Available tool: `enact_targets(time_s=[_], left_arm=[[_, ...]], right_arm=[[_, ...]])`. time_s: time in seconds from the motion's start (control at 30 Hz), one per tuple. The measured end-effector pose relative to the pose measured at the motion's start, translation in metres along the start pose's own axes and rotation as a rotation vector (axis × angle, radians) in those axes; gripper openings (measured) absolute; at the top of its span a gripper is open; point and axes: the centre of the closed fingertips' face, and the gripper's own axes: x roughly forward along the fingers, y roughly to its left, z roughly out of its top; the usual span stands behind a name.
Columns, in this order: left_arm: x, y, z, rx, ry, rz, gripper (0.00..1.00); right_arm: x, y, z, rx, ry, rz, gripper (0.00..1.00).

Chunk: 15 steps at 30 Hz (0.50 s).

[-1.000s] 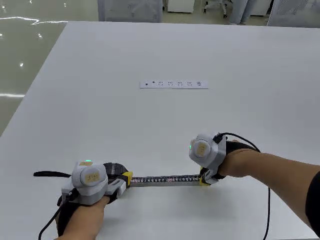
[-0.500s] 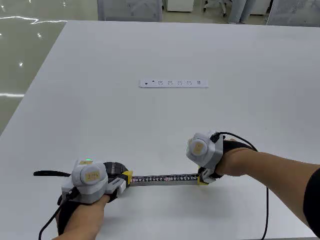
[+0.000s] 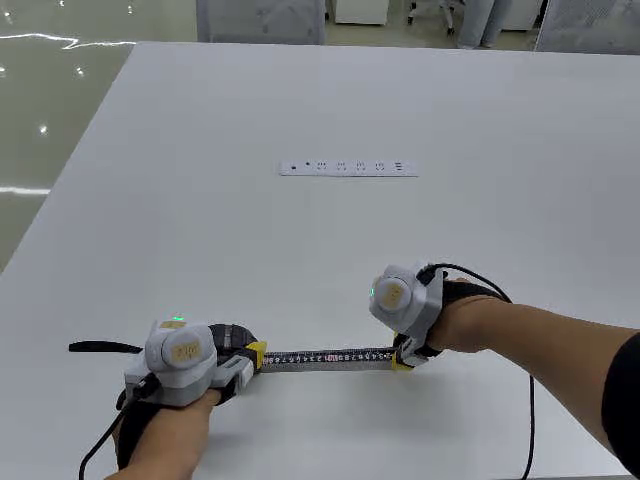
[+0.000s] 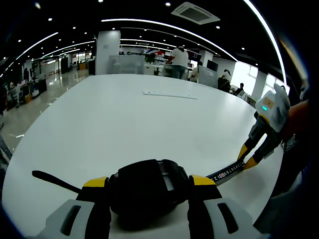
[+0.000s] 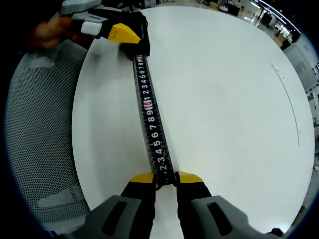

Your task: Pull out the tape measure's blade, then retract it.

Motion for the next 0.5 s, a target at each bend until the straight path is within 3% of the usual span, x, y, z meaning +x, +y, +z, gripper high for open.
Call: enact_targets(time_s=[0.5], left_arm=[[0.0005,-0.0002,0.0001,0.000,0.001,0.000,0.58]], right_arm=[[0.0010,0.0010,0.0040,0.001,0.000,0.001,0.11]])
